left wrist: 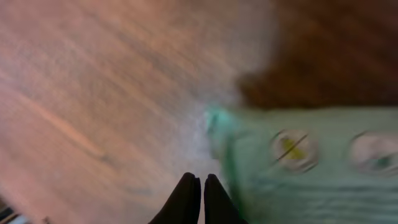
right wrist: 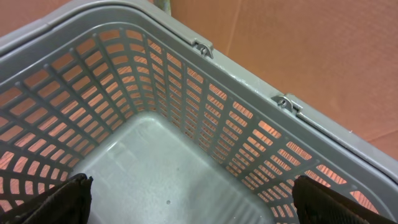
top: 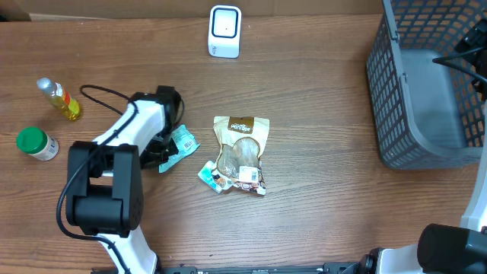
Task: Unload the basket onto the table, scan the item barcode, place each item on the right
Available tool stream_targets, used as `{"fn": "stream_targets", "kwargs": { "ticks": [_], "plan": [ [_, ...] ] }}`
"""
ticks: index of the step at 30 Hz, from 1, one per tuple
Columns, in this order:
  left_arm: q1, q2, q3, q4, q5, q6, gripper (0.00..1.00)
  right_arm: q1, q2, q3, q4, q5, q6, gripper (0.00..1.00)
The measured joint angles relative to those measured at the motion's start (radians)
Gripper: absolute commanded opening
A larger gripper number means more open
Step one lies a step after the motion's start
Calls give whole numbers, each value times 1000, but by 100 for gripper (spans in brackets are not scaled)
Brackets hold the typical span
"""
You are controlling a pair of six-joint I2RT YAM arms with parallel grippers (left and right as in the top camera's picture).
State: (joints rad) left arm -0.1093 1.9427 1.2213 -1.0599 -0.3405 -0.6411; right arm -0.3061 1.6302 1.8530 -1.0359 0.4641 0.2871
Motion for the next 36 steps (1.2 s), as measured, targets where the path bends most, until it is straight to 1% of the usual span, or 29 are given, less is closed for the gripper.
{"fn": "stream_targets", "kwargs": {
  "ticks": [2,4,7,10,11,12,13,14,16,17,20,25,29,32,36],
  "plan": [
    [3,0,1,11,34,50,5,0,0,0,0,0,0,100],
    [3,0,5,-14,74,105,4,0,0,0,-1,0,0,100],
    [10,-3,43,-74,114,161,7,0,0,0,-1,0,0,100],
    [33,-18,101,-94,156,187,11,0,0,0,0,0,0,100],
    [47,-28,125,-102,180,200,14,0,0,0,0,0,0,100],
    [63,-43,148,-103,211,216,30,0,0,0,0,0,0,100],
    [73,-56,161,-103,236,233,50,0,0,0,0,0,0,100],
    [84,-73,172,-100,270,243,63,0,0,0,0,0,0,100],
    [106,-107,186,-97,339,266,72,0,0,0,0,0,0,100],
    [112,-120,189,-97,369,280,74,0,0,0,-1,0,0,100],
    [113,-133,189,-92,421,294,73,0,0,0,0,0,-1,100],
    [113,-133,121,-10,461,298,72,0,0,0,-1,0,0,100],
    [118,-133,39,63,473,269,65,0,0,0,0,0,0,100],
    [130,-133,-3,102,478,241,57,0,0,0,0,1,0,100],
    [159,-133,-34,147,480,212,56,0,0,0,-1,0,0,100]
  ]
}}
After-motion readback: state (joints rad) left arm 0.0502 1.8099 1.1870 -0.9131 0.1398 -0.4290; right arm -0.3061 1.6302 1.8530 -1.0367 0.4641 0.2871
